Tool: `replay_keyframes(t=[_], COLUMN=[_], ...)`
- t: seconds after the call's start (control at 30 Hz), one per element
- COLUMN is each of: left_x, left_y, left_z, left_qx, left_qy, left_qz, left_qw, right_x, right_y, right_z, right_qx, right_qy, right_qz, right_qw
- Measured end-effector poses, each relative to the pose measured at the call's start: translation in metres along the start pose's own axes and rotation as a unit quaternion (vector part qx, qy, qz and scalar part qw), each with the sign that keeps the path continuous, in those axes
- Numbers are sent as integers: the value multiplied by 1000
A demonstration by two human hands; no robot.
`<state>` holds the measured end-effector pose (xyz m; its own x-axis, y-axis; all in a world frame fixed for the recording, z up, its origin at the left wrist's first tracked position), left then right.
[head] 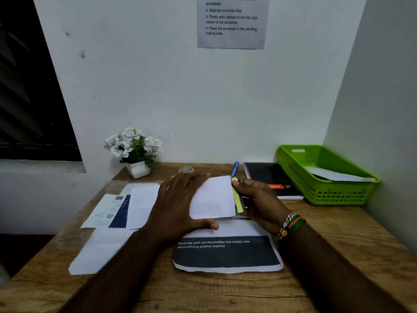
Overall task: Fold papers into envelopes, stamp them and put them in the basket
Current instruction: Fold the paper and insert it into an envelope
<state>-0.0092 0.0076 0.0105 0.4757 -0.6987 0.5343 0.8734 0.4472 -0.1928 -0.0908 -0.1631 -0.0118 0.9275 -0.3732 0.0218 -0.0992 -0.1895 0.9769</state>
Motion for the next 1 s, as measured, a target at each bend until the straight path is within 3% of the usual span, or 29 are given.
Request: replay_keyframes(t=[0.4, 0.67, 1.0], left_x=[1, -2, -3], left_y=[1, -5, -8], left_z=[-2, 2, 1], left_qx=[6, 40, 7], left_qy=[19, -2, 17], left_qz=[2, -13, -20], left_qw=[1000, 999, 1000], right_x=[-2, 0, -11], right_y=[7, 10, 8], right_z=[2, 12, -11], right_qx=[-36, -139, -196], right_qy=[-6, -50, 70], right_qz=[39, 89, 92], right_qw=[999, 985, 974])
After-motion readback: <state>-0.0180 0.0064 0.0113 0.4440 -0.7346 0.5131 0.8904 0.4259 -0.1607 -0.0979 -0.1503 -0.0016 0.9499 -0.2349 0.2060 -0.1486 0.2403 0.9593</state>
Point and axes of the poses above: each hand's wrist, its own x-axis towards the middle knuckle, its own z-axis out of the back of the hand, y = z × x, the point moved 8 cm from there along x, towards the middle knuckle, and after that the axes turned 2 degrees about z, right-handed, at the moved point
